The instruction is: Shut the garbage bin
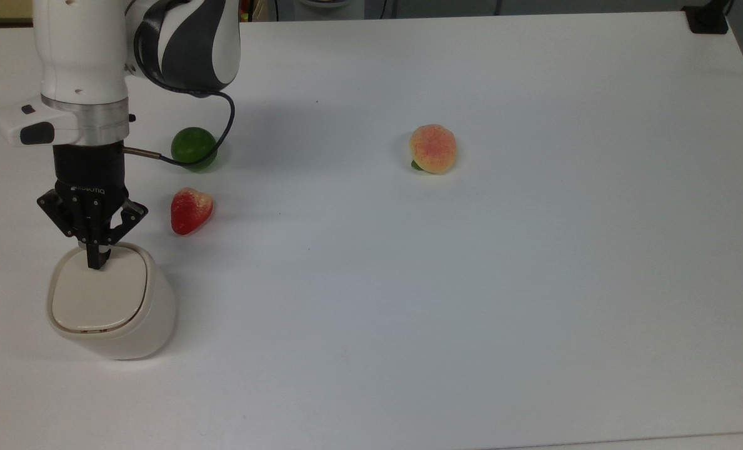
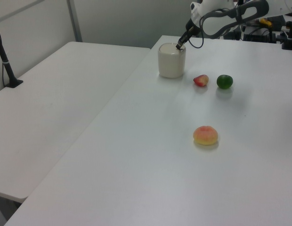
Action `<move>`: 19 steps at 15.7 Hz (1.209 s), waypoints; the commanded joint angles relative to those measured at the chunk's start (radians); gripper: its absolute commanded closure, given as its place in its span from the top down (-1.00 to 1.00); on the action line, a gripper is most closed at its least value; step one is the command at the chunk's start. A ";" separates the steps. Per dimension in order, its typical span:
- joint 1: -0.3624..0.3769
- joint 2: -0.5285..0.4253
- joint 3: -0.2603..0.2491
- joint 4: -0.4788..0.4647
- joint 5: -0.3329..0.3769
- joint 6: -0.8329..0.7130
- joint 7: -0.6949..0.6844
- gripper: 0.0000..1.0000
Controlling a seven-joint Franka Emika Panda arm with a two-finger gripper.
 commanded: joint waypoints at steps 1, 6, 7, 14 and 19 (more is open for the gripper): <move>-0.007 -0.055 0.000 -0.057 -0.003 -0.021 -0.016 -1.00; 0.000 -0.135 0.000 -0.054 0.013 -0.056 0.001 -1.00; 0.000 -0.156 0.000 -0.054 0.013 -0.090 0.012 -1.00; 0.028 -0.348 0.000 -0.056 0.011 -0.516 0.093 -0.02; 0.063 -0.465 -0.002 -0.060 0.008 -0.824 0.139 1.00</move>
